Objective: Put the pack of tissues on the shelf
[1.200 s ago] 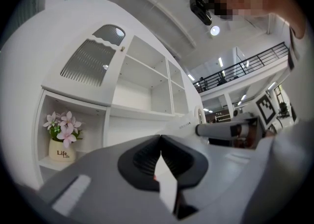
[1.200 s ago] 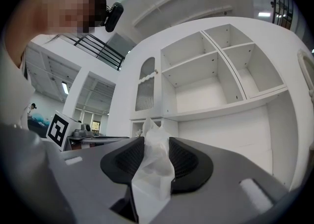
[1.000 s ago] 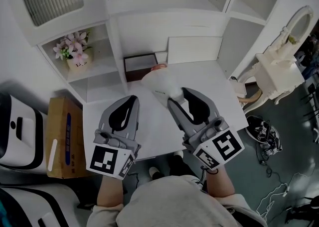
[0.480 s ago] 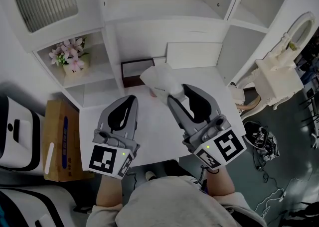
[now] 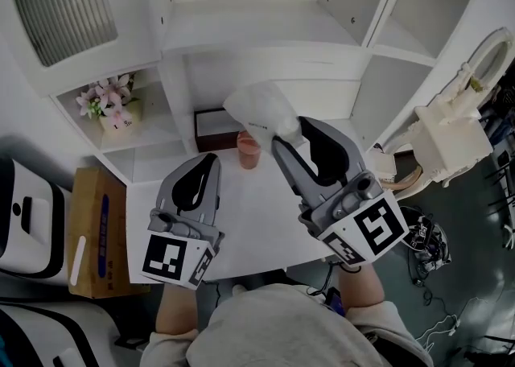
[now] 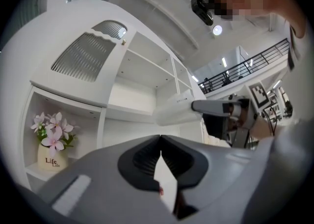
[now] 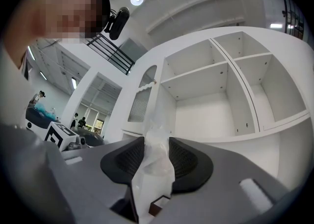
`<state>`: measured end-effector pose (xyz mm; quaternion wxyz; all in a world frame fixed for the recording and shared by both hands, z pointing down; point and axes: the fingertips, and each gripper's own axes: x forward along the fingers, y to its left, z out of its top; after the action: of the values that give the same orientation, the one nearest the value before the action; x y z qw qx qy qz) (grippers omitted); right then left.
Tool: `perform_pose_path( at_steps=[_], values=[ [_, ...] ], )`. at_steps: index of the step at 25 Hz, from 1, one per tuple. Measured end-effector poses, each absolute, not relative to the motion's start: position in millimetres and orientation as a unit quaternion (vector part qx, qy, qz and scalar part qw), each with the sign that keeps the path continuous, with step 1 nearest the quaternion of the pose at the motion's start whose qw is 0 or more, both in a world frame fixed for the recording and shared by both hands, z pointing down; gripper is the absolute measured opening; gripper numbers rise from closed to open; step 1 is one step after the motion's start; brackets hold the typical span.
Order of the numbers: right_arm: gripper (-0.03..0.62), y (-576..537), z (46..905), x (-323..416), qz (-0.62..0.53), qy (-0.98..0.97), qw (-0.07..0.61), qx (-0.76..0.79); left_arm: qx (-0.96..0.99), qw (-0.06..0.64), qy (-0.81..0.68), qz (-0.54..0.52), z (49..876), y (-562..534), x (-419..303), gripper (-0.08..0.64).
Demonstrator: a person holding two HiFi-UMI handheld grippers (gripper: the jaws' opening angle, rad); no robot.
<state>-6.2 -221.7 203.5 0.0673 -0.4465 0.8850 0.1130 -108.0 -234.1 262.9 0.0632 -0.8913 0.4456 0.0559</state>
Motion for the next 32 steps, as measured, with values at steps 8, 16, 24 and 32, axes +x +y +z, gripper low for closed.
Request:
perform_pose_path(
  at_steps=[8, 16, 24, 32],
  values=[
    [0.164, -238.4, 174.0, 7.2, 0.143, 0.880, 0.074, -0.447, -0.889, 0.065, 0.451, 0.057, 260.2, -243.1, -99.1, 0.002],
    [0.166, -262.8, 151.6, 22.3, 0.157, 0.874, 0.082, -0.453, -0.882, 0.064, 0.465, 0.050, 261.5, -250.2, -101.1, 0.002],
    [0.166, -286.2, 131.3, 33.6, 0.172, 0.868, 0.091, -0.458, -0.872, 0.068, 0.483, 0.044, 259.1, -257.2, -107.5, 0.002],
    [0.166, -308.2, 128.7, 38.9, 0.170, 0.867, 0.094, -0.459, -0.862, 0.070, 0.500, 0.039, 257.5, -264.3, -112.0, 0.002]
  ],
)
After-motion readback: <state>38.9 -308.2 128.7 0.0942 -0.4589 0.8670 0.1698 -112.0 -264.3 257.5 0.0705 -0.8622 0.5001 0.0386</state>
